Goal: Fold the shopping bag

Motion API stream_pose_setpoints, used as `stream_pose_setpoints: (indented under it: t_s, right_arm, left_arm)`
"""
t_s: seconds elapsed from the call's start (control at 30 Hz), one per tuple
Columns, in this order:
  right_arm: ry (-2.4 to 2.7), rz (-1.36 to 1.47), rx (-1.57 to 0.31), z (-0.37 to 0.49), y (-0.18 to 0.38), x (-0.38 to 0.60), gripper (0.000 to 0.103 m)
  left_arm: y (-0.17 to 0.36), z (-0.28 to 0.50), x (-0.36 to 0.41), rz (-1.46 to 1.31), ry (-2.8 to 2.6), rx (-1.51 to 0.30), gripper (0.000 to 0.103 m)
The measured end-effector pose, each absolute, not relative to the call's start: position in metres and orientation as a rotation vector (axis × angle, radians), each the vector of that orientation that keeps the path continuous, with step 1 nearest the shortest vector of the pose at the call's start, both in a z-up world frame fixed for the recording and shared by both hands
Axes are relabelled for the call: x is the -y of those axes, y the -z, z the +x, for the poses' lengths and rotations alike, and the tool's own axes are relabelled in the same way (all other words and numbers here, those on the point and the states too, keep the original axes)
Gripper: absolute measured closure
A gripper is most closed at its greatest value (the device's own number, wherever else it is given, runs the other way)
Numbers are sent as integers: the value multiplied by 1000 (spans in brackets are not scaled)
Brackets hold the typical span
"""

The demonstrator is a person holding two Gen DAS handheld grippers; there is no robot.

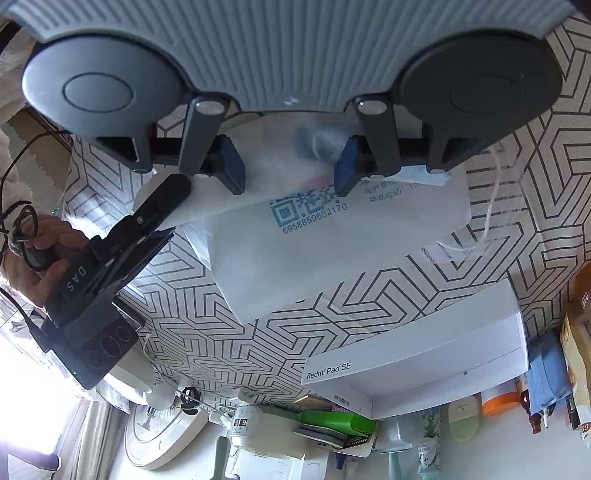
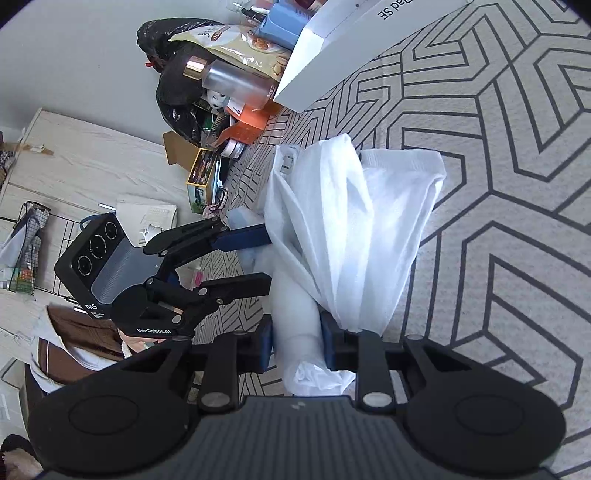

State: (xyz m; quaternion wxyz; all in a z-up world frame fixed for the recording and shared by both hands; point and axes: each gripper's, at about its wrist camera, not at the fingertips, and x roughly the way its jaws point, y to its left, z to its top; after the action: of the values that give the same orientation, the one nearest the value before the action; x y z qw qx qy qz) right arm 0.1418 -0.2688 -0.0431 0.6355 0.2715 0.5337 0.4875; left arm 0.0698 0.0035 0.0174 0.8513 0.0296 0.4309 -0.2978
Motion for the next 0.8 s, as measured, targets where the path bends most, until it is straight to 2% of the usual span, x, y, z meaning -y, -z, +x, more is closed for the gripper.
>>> stream_pose_setpoints:
  t_s: [0.2,0.27,0.3,0.33,0.43,0.5,0.57,0.6,0.8]
  right_arm:
    - [-1067,614,-1015,111,39,277,68]
    - [-1045,574,-945,98,35,275,60]
    - [-1021,542,-914,91,30,275,58]
    - [-994,506,-881,84,24,275,51]
    - [-838,249,-669,52,-7,275,50]
    - [-809,52,-517,28,-22,271,55]
    - [-842,-105,-411,8,-32,262,88]
    - [-876,-169,-389,1,-34,254,91]
    - [-935,-486,-344,-21,-22,206,87]
  left_arm:
    - [-12,72,-7,34,637,-910,49]
    - [-10,72,-8,30,641,-910,49]
    - [-11,72,-8,38,643,-910,49]
    - [-11,73,-7,41,644,-912,49]
    - [-11,76,-7,38,650,-920,49]
    - [-10,77,-8,32,652,-925,49]
    - [-10,77,-8,29,652,-925,49]
    - [-10,77,-8,30,653,-925,49]
    - [-9,80,-9,17,666,-933,49]
